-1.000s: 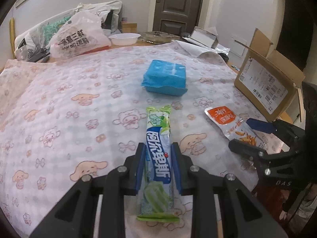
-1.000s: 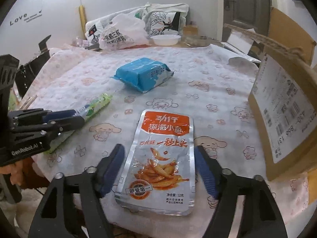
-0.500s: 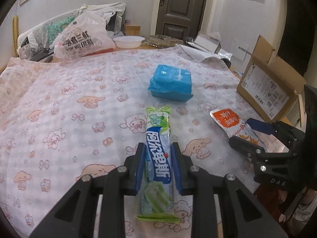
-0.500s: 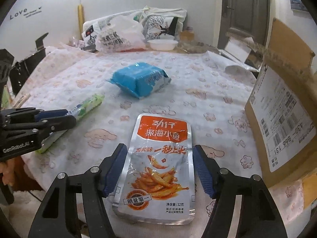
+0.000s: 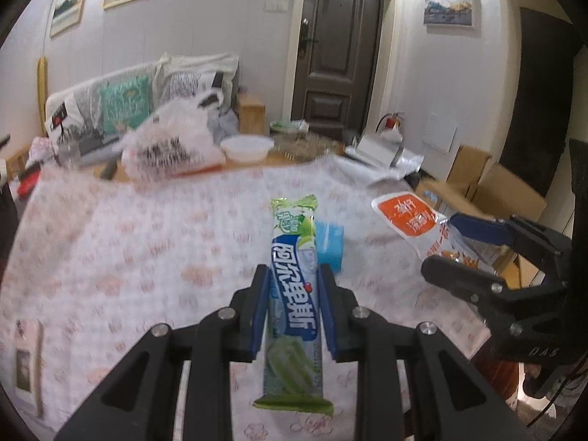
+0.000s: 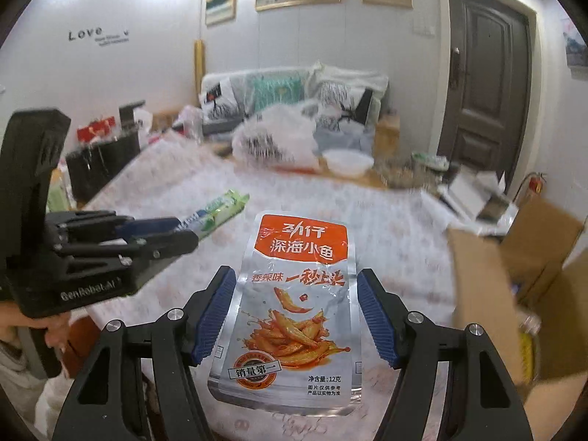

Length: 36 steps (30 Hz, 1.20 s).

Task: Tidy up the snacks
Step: 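Lift both snacks, carry them into the box and open both grippers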

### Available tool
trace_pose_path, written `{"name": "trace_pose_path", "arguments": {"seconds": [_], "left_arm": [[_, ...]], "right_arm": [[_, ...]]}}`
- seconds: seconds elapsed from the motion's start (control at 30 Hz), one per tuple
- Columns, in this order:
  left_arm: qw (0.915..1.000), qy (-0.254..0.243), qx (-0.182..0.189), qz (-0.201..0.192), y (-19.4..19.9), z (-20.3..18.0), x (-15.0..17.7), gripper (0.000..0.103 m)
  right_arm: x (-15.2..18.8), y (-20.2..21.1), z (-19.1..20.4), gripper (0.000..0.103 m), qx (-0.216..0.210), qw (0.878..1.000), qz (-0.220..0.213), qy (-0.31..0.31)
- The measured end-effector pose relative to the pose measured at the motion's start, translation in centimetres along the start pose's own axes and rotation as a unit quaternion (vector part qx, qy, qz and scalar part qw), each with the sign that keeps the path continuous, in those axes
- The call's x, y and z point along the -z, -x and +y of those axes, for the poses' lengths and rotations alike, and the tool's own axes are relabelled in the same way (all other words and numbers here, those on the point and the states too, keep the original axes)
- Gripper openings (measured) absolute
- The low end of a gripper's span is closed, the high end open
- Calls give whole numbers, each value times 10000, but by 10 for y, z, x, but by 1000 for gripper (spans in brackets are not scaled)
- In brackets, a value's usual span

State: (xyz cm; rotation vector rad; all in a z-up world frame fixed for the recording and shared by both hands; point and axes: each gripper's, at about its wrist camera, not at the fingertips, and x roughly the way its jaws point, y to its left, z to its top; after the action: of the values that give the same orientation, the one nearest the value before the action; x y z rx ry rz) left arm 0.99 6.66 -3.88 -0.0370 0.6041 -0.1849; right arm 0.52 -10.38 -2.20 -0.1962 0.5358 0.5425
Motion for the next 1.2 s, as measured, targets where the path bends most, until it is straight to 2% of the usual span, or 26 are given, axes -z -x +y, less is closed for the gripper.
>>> {"name": "trace_pose_path", "arguments": {"seconds": [0.23, 0.33, 0.57, 0.67, 0.9, 1.0, 1.2], "left_arm": [[9986, -371, 117, -352, 15, -45, -45, 23], [9969, -542, 397, -418, 14, -74, -64, 23], [9889, -1053, 974, -393, -9, -158, -97, 23], [9845, -1258, 1171, -338, -24, -192, -106, 23], [9740, -1436, 1739, 218, -76, -257, -117, 23], [9703, -1472, 1832, 582, -101, -277, -114, 23], [9650, -1409, 1842, 1222, -143, -286, -105, 23]], "right_arm": [[-33, 42, -42, 65, 288, 9982, -522, -96], [-34, 59, -68, 65, 512, 9965, -633, -201], [-16, 78, -146, 65, 1137, 9903, -510, -618], [-3, 77, -180, 65, 1355, 9871, -318, -791], [22, 60, -229, 65, 1366, 9859, 166, -949], [28, 50, -241, 65, 1240, 9873, 317, -940], [36, 32, -246, 65, 1246, 9882, 571, -678]]}}
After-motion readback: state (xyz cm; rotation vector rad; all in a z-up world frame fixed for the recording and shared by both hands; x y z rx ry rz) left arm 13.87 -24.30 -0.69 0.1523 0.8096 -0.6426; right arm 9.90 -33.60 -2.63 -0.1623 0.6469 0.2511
